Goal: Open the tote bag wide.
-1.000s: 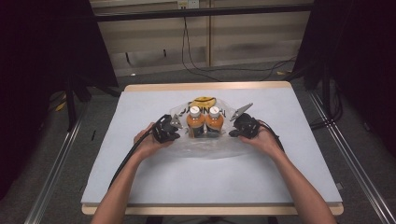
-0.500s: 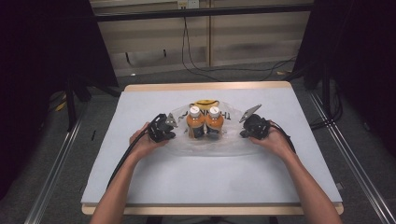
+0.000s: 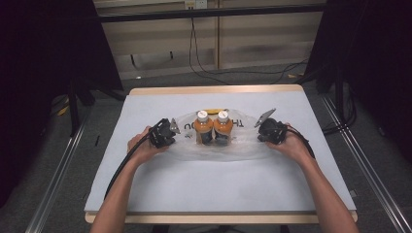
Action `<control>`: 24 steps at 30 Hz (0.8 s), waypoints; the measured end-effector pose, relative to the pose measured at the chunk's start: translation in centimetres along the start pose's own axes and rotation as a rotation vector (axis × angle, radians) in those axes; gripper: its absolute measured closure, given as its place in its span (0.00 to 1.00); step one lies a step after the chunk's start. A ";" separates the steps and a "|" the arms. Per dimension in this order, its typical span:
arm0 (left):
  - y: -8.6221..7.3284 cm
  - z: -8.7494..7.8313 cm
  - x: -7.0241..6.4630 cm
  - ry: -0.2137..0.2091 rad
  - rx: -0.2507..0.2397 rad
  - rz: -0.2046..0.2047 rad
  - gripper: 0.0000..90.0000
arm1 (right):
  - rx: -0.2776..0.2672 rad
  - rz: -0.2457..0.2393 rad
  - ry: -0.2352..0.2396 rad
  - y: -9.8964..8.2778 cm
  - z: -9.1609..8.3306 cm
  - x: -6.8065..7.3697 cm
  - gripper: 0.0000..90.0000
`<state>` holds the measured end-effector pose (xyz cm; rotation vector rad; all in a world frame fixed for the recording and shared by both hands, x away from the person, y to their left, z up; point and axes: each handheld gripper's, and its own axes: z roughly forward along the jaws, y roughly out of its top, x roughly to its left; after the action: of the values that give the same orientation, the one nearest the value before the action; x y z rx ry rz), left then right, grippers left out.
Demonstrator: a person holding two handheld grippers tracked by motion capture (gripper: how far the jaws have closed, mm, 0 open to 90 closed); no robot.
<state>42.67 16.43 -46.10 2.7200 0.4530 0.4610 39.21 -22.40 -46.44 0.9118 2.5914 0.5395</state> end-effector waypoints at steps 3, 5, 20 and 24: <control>-0.4 -0.2 0.3 -0.007 0.012 -0.004 1.00 | 0.005 0.022 -0.003 -0.7 -0.2 -0.5 1.00; -0.5 -0.2 0.4 0.010 0.023 -0.004 1.00 | 0.015 0.021 -0.013 -1.0 -0.4 -0.7 1.00; -1.8 -0.6 1.2 0.005 0.035 0.002 1.00 | 0.027 0.029 -0.020 -2.2 -0.9 -1.7 1.00; -2.1 -0.7 1.5 -0.003 0.018 -0.020 1.00 | 0.018 0.020 -0.037 -2.3 -0.8 -1.8 1.00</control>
<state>43.21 19.04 -45.94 2.7301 0.4858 0.4495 38.98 -25.41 -46.41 0.9459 2.5606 0.5003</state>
